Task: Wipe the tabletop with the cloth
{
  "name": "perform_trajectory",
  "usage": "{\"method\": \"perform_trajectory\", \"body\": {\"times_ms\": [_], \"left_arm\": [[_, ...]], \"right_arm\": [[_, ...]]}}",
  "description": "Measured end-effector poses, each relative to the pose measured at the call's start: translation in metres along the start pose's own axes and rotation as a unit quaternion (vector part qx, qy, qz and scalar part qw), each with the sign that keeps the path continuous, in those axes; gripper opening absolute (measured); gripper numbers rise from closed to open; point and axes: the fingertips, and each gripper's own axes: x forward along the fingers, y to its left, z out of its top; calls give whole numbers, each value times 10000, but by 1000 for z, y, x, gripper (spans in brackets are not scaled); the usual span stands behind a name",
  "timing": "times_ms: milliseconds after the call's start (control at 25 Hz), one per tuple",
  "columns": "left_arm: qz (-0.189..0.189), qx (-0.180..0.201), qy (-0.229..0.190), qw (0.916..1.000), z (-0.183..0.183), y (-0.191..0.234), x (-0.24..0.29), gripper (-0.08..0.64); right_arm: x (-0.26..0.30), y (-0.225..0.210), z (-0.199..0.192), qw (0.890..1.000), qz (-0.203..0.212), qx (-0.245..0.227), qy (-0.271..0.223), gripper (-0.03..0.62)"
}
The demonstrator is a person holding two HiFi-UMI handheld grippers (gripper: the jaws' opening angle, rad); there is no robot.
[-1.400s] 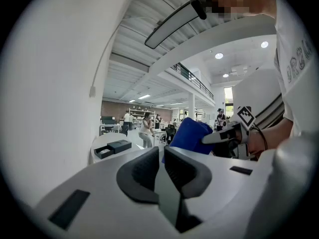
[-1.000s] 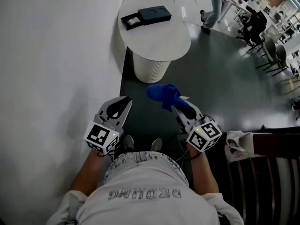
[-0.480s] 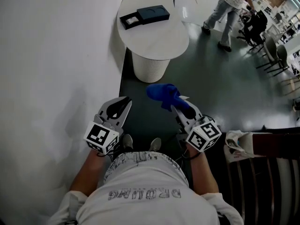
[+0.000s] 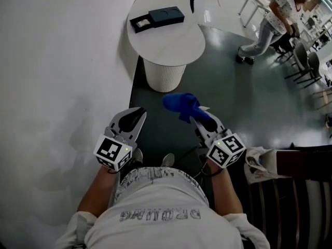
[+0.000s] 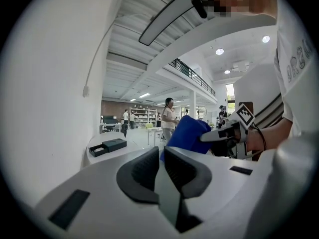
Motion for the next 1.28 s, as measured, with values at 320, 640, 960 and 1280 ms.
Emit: {"method": "perform_trajectory", "body": {"times_ms": [320, 640, 960, 1280], "left_arm": [[83, 55, 20, 9999, 3, -25, 22, 51], [86, 89, 50, 9999, 0, -33, 41, 51], [72, 75, 8, 9999, 2, -23, 60, 51], [-13, 0, 33, 10000, -1, 7, 89, 51]], "right_arm": [[-21, -24, 4, 9999, 90, 14, 42, 86], [-25, -45, 8, 9999, 140, 6, -12, 86], [-17, -61, 14, 10000, 80, -7, 3, 86], [12, -84, 22, 10000, -42, 0, 33, 86]]}}
